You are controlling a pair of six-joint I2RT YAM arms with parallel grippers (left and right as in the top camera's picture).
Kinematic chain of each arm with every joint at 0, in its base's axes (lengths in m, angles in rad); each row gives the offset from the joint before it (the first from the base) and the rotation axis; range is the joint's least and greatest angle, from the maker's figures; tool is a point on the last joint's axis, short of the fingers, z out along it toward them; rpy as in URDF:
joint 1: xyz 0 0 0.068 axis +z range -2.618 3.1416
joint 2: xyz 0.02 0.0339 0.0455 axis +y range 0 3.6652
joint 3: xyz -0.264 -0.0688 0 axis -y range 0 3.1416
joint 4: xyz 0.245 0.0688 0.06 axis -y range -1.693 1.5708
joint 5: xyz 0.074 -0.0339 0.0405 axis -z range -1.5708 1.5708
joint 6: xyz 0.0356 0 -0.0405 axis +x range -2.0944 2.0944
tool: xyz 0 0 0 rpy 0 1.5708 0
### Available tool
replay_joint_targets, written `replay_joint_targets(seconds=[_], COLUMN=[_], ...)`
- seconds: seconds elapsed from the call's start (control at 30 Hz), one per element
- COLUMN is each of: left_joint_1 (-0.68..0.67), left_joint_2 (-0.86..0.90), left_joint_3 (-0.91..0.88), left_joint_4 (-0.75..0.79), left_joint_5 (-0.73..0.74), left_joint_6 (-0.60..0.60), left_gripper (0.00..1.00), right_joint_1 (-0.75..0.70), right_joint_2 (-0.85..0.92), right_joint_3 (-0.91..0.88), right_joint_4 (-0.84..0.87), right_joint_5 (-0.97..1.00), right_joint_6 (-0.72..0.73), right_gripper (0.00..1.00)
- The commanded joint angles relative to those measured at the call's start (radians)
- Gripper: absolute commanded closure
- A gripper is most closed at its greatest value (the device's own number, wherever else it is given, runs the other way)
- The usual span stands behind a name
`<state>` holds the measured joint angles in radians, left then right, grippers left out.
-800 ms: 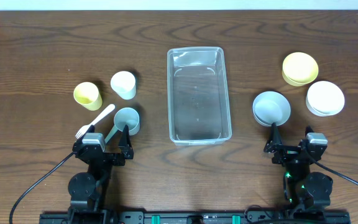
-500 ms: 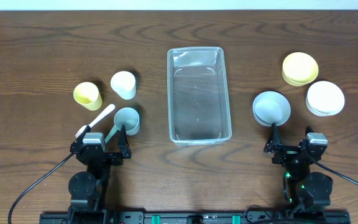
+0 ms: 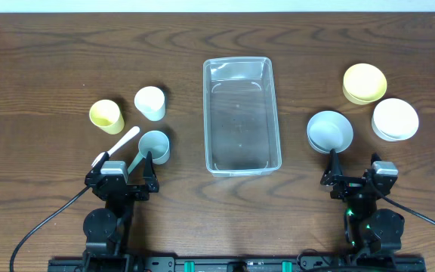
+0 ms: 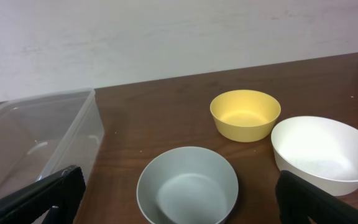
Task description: Pack container
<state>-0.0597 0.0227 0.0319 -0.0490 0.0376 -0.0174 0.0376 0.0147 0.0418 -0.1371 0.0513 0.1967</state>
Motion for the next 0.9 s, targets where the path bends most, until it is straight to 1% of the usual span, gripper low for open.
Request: replay_joint_targets(seconds=[0.0, 0.57, 0.67, 0.73, 0.87], left_joint_1=[0.003, 0.003, 0.003, 0.003, 0.003], left_joint_2=[0.003, 0.003, 0.003, 0.003, 0.003], left_joint_3=[-0.028, -0.028, -0.028, -0.028, -0.028], left_joint_4=[-0.020, -0.020, -0.020, -0.020, -0.020], left_joint_5=[-0.030, -0.030, -0.030, -0.030, -0.030], left_joint_6=[0.021, 0.021, 0.021, 0.021, 0.021], left_gripper=[0.02, 0.02, 0.02, 0.02, 0.02], right_joint_1=[-0.006, -0.006, -0.006, -0.006, -0.006], right_joint_2=[-0.009, -0.009, -0.009, -0.009, -0.009], right_joint_3=[-0.007, -0.007, -0.006, -0.006, 0.017], right_joint_4=[0.003, 0.003, 0.045, 0.056, 0.011], right_joint_5=[-0.007, -0.017, -0.105, -0.183, -0.233], right_joint_6=[-0.014, -0.013, 0.085, 0.094, 0.095], right_gripper=[0.01, 0.01, 0.01, 0.01, 0.01])
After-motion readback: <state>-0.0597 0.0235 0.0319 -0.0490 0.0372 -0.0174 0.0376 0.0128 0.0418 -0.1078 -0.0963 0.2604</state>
